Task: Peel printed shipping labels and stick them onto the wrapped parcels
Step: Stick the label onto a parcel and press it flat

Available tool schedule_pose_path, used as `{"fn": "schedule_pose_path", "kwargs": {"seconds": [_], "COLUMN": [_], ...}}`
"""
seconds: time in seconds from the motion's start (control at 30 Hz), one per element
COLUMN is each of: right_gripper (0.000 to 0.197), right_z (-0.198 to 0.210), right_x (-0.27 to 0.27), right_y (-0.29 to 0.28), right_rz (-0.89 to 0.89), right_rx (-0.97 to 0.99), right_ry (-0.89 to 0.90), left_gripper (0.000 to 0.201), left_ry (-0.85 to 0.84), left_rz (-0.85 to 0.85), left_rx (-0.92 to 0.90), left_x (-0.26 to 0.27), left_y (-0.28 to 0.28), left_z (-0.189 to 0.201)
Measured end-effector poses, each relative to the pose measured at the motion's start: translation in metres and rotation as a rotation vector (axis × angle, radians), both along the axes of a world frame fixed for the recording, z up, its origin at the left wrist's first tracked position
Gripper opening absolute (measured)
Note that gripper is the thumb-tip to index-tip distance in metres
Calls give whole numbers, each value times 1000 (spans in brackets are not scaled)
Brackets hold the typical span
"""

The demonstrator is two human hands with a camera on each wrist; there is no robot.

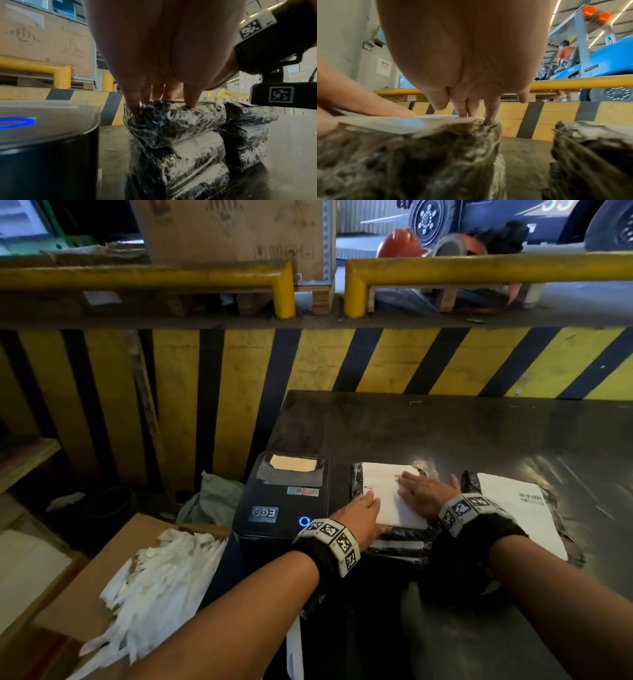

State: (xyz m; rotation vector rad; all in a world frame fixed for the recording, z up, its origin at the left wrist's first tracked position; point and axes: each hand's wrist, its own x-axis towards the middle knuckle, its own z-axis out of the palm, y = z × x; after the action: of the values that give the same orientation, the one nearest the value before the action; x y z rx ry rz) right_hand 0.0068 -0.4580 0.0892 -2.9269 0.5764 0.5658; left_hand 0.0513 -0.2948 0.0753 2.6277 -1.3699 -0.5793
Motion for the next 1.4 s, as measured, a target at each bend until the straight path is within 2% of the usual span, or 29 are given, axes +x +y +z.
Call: {"fn": "schedule_pose_path", "kwargs": {"seconds": [0.1, 0.23, 0.37, 0.57, 0.7, 0.8, 0.93, 1.17, 1.3, 1.4], "right_gripper": [50, 49, 45, 50, 49, 48, 46, 45, 31, 46], "right_z": [7, 12, -3, -16, -6, 6, -4, -17, -10, -13], "right_x": [0, 17, 23, 0, -6, 2, 8, -28, -16, -3], "right_y": [-1, 25, 46, 15, 14, 27, 47, 11, 9, 34], "right_rz": [-32, 53, 143, -26, -129, -52, 87, -53, -64, 33], "right_rx": [-30, -49, 26, 85, 76, 6, 21, 10, -22, -2], "right_ry": [26, -14, -34, -83, -86, -72, -60, -163, -119, -72], "left_gripper": [57, 54, 60, 68, 69, 69, 69, 73, 76, 77], "left_ry": [16, 28, -19, -38, -27, -34, -31, -2, 2, -14], "left_rz": [-16, -29, -29, -22, -17, -8, 18, -15, -14, -7], "left_rx": [17, -45, -46, -25, -9, -5, -24, 31, 34, -6], "left_x": [-5, -11, -16, -15, -16, -19, -20, -15, -14, -15], "left_y": [6, 19, 24, 24, 25, 24, 22, 22, 22, 20], "left_z": [0, 3, 0, -7, -6, -4, -5, -1, -3, -8]}}
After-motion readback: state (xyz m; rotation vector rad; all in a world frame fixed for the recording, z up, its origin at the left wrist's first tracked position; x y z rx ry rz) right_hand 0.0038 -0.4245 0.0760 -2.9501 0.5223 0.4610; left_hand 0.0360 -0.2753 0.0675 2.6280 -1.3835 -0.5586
